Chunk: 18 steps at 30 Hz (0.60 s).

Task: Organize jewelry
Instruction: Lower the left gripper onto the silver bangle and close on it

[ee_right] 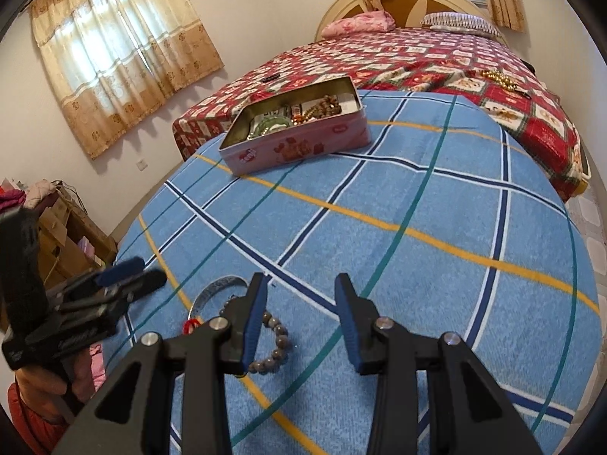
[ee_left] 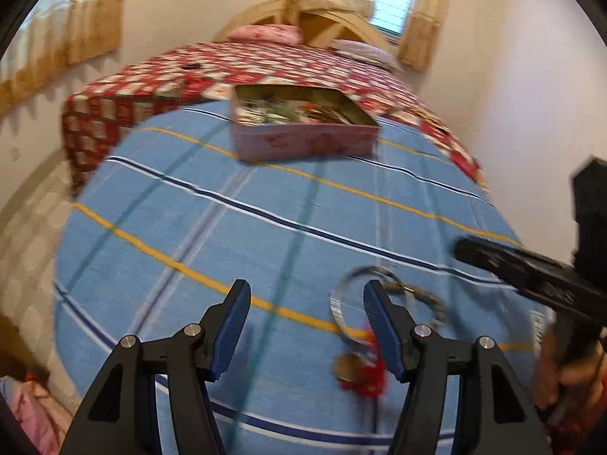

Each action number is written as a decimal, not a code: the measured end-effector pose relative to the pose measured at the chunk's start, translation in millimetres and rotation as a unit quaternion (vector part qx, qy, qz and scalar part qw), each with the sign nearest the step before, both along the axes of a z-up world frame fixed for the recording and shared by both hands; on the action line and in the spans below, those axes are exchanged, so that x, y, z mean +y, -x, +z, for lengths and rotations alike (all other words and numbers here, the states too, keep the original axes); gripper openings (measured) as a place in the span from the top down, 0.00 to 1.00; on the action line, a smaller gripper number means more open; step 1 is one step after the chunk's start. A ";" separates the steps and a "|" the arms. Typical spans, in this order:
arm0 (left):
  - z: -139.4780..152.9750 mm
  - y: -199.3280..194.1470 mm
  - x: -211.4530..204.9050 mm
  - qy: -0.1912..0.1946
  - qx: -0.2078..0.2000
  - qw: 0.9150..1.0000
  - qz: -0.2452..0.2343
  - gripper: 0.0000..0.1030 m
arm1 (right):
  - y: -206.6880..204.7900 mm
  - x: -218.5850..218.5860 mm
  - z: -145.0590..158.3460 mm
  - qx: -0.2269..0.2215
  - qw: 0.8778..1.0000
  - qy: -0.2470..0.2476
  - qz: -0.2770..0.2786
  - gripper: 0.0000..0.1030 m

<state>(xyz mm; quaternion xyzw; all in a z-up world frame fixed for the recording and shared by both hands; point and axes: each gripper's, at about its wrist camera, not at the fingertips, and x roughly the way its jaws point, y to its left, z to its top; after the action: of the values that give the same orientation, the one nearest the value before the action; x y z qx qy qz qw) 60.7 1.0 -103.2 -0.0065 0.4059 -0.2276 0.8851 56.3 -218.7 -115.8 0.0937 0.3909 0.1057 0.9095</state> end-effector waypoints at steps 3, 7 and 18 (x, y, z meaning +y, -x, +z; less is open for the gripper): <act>-6.1 -7.0 -14.1 -0.018 0.001 1.000 -0.002 0.39 | -1.1 -1.1 0.5 0.000 1.000 -0.004 -0.003 0.60; -21.5 -26.3 -23.1 -0.025 0.034 0.999 0.015 0.39 | -0.6 -1.2 -1.5 0.005 1.000 -0.010 -0.003 0.60; -26.8 -23.5 -53.0 -0.110 0.002 0.994 -0.022 0.93 | -1.2 -7.5 -5.4 0.009 1.000 -0.022 -0.013 0.60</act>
<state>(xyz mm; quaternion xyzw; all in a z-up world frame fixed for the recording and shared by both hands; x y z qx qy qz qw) 84.2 -52.1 -130.0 0.0994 0.4304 -0.2013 0.8742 57.5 -226.2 -121.2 0.1197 0.3952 0.1015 0.9051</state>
